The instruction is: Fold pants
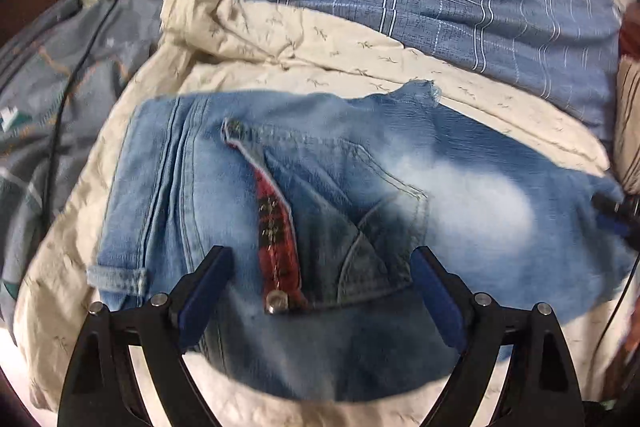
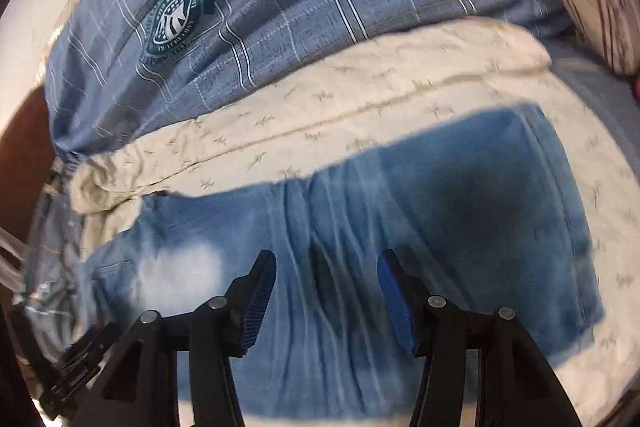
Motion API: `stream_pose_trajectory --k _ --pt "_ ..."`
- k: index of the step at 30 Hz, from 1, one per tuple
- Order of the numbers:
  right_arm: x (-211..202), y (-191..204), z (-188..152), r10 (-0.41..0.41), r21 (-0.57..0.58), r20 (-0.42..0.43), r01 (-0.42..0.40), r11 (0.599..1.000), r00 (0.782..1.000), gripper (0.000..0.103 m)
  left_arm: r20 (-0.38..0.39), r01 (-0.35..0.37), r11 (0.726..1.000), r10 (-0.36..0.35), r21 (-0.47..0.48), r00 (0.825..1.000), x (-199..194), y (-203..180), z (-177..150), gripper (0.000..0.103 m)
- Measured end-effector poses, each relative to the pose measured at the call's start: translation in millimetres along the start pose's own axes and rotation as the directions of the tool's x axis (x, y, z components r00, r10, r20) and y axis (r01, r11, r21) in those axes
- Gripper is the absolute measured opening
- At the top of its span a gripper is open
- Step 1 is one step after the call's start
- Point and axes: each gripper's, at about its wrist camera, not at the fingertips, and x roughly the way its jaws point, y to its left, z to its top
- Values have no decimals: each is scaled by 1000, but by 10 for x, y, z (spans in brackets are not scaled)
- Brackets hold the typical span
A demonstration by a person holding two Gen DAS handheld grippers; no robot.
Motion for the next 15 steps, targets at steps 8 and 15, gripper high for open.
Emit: stream_pose_trajectory --k 8,15 --pt "266 -205 376 -185 8 41 185 983 982 57 68 -109 985 100 137 993 124 -185 -131 103" --pt "429 -189 453 -247 -38 -1 247 968 969 59 92 -126 986 117 109 989 161 -188 -164 103"
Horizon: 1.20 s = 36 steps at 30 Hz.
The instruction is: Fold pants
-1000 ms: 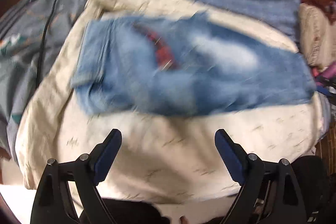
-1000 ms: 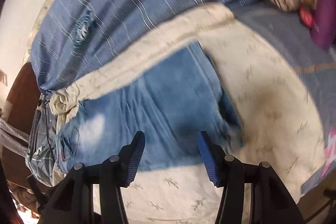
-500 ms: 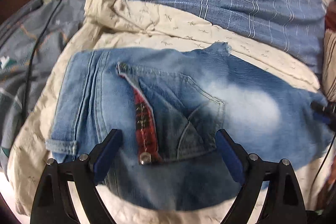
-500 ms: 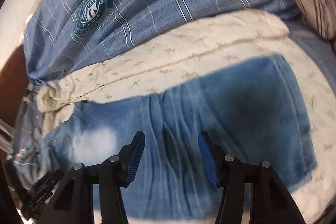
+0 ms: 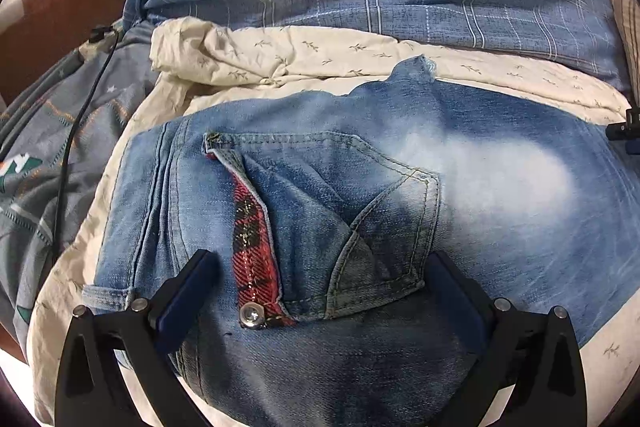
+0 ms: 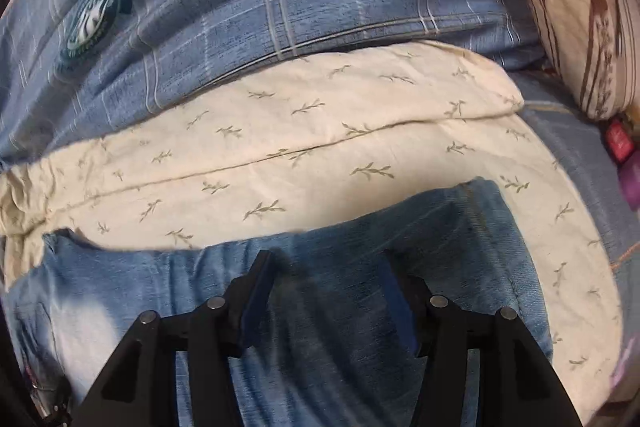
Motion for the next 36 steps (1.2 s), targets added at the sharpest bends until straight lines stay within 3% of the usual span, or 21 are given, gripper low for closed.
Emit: stream_pose_trajectory --k 3,5,8,11,14,19,25,30,36 --pt "-142 309 4 121 -55 15 -120 991 993 59 -29 17 1000 -17 -14 999 -28 35 38 103" --pt "-243 624 18 188 -129 28 -183 975 982 59 -8 28 999 -28 -45 1000 -103 89 53 103" --pt "-322 1088 24 306 -212 7 -298 931 952 59 66 -40 994 47 -101 997 -258 235 86 103" --pt "-313 1508 3 355 -269 -56 -357 895 933 59 110 -104 976 127 -193 986 -374 444 105 103" --pt "-227 1945 -73 351 -364 -95 -361 858 931 59 104 -222 953 247 -208 963 -361 537 114 103" --pt "-100 2448 -176 349 -417 -128 -370 830 928 58 35 -248 953 258 -177 966 -202 545 122 103" --pt "326 2664 -189 283 -379 -200 -340 860 938 52 5 -238 955 243 -179 970 -136 553 113 103" --pt "402 2624 -95 280 -343 -163 -320 883 946 52 -13 -200 954 202 -223 979 -57 599 92 103" --pt "171 2483 -37 343 -284 -128 -366 886 931 52 -9 -173 949 176 -264 984 -32 634 60 103"
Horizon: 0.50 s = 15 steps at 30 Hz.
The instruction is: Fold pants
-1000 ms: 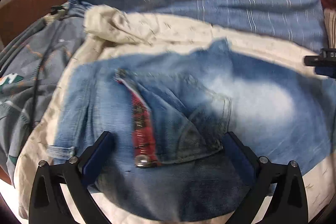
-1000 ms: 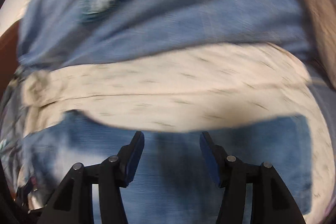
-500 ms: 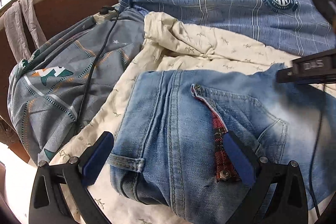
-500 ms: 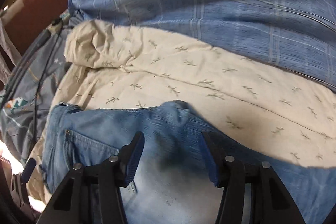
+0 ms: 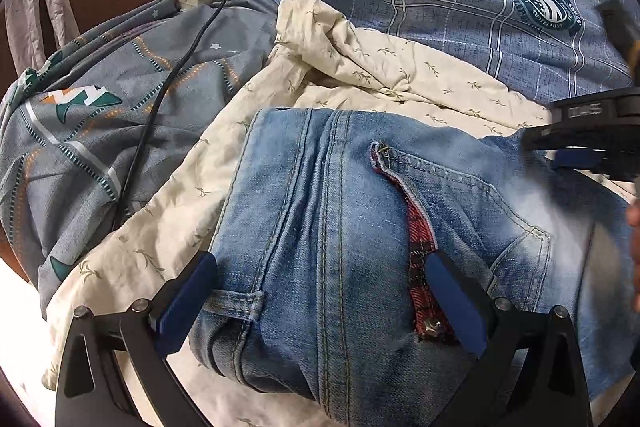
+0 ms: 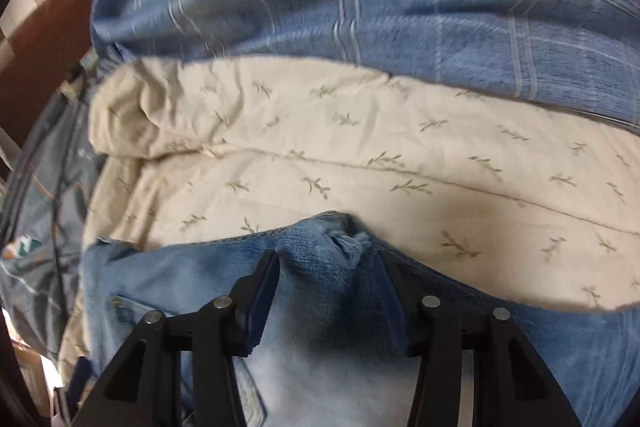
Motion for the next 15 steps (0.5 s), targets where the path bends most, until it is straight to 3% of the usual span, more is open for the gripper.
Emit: stream_pose_trajectory --k 4,7,12,15 --pt "-366 -133 -112 -21 -14 47 22 1000 999 53 13 -4 1000 4 4 1000 -17 -3 1 103" --pt "-721 -464 -233 -34 41 73 31 999 997 53 6 25 1000 -25 -14 1000 -68 44 47 103" --pt "-1158 -1075 -590 -140 134 94 127 983 986 53 176 38 998 -47 54 983 -404 -64 -5 103" --pt "-1237 -1440 -856 -185 213 64 167 963 981 53 183 72 987 -99 146 978 -478 -241 -88 103"
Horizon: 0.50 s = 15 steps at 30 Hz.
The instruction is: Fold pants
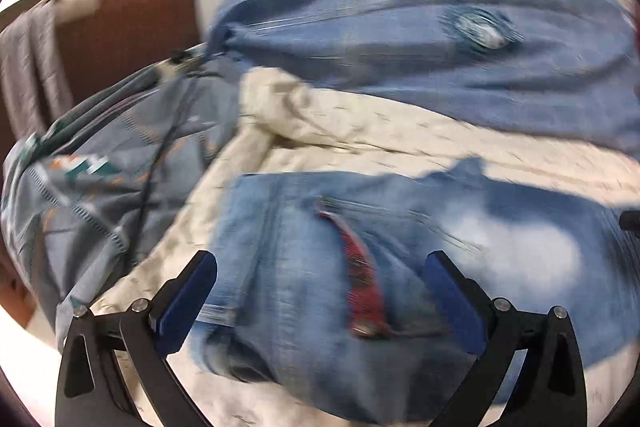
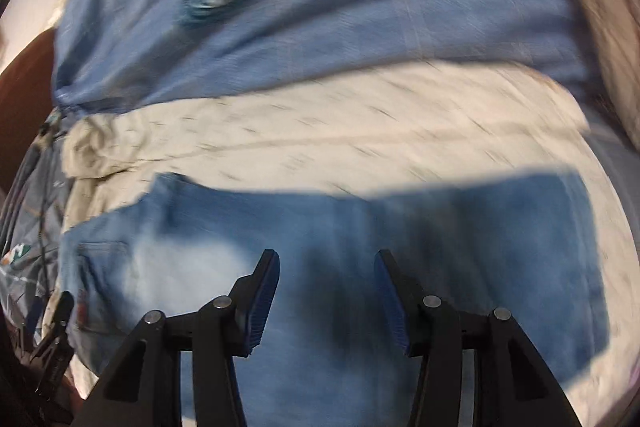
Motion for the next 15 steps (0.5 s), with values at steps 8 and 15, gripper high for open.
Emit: stream_pose_trajectory --k 8,15 --pt "-126 -637 -423 -143 61 -17 144 988 990 53 -55 57 982 -48 181 997 19 -428 -141 103" --pt "-216 -738 -681 -98 33 16 98 995 995 53 -173 59 981 -27 182 985 242 -478 -246 103"
